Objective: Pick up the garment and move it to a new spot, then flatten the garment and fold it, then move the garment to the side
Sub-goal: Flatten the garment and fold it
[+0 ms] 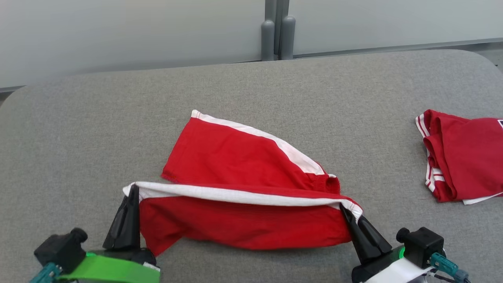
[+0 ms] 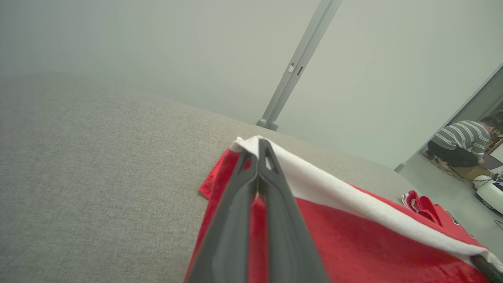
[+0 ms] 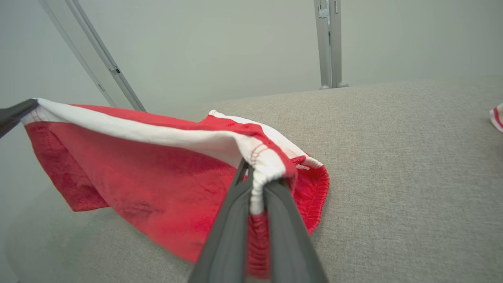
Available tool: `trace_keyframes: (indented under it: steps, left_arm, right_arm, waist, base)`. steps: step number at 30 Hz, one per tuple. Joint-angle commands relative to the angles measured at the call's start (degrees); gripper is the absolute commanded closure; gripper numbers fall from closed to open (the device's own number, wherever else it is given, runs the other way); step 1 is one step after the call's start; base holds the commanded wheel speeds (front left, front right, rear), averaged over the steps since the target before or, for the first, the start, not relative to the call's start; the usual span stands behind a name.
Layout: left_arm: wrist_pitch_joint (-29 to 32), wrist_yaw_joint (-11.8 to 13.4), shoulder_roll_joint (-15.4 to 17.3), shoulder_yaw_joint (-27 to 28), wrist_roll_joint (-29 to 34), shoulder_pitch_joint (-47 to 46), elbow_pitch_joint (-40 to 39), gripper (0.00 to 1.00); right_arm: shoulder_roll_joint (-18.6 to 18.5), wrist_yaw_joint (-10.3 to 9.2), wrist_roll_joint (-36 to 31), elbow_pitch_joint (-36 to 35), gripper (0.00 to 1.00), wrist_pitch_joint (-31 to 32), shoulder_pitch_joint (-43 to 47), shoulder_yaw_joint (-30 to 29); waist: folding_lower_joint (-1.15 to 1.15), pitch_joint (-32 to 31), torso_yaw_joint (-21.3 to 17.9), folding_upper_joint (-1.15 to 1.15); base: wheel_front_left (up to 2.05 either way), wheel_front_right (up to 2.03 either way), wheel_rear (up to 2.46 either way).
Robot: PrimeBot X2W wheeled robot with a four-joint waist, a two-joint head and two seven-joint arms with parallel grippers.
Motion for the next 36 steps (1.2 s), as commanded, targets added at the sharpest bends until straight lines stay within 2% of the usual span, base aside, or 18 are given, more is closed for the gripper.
trace_keyframes:
  steps: [1, 10, 11, 14, 24, 36]
  left_arm:
    - [0.61, -0.82, 0.58, -0.33, 0.22, -2.6, 1.26, 1.0]
    - [5.04, -6.27, 1.84, -3.63, 1.34, -20.11, 18.72, 1.0]
    - [5.06, -7.05, 1.89, -4.24, 1.86, -23.85, 22.97, 1.0]
    - [4.54, -8.05, 1.45, -5.0, 2.19, -28.69, 28.49, 1.0]
    - [1.76, -9.55, 0.1, -7.61, 2.88, -41.1, 44.07, 1.0]
    - [-0.75, -10.06, 0.7, -11.1, 3.22, -50.66, 55.13, 1.0]
  right_arm:
    - [0.32, -0.08, 0.23, 0.67, 1.0, -0.34, -1.15, -0.17]
    - [4.09, -0.06, 1.43, 7.7, 1.0, 0.11, -8.13, -0.32]
    - [5.02, -0.06, 2.0, 9.81, 1.0, 0.03, -10.07, -0.74]
    - [6.05, -0.06, 2.23, 12.57, 1.0, -0.24, -12.93, -1.44]
    - [7.74, -0.05, 5.12, 21.14, 1.0, -0.6, -20.67, -0.24]
    - [7.97, -0.05, 7.07, 24.57, 1.0, -0.88, -24.59, 3.12]
  waist:
    - [0.0, 0.76, -0.43, 0.18]
    - [0.0, 5.23, -3.64, 0.18]
    - [0.0, 6.51, -4.73, 0.18]
    - [0.0, 8.2, -6.13, 0.18]
    - [0.0, 13.34, -8.66, 0.18]
    - [0.0, 15.64, -8.87, 0.18]
  base:
    - [0.0, 0.0, 0.0]
    - [0.0, 0.0, 0.0]
    - [0.0, 0.0, 0.0]
    - [0.0, 0.0, 0.0]
    - [0.0, 0.0, 0.0]
    - [0.0, 0.0, 0.0]
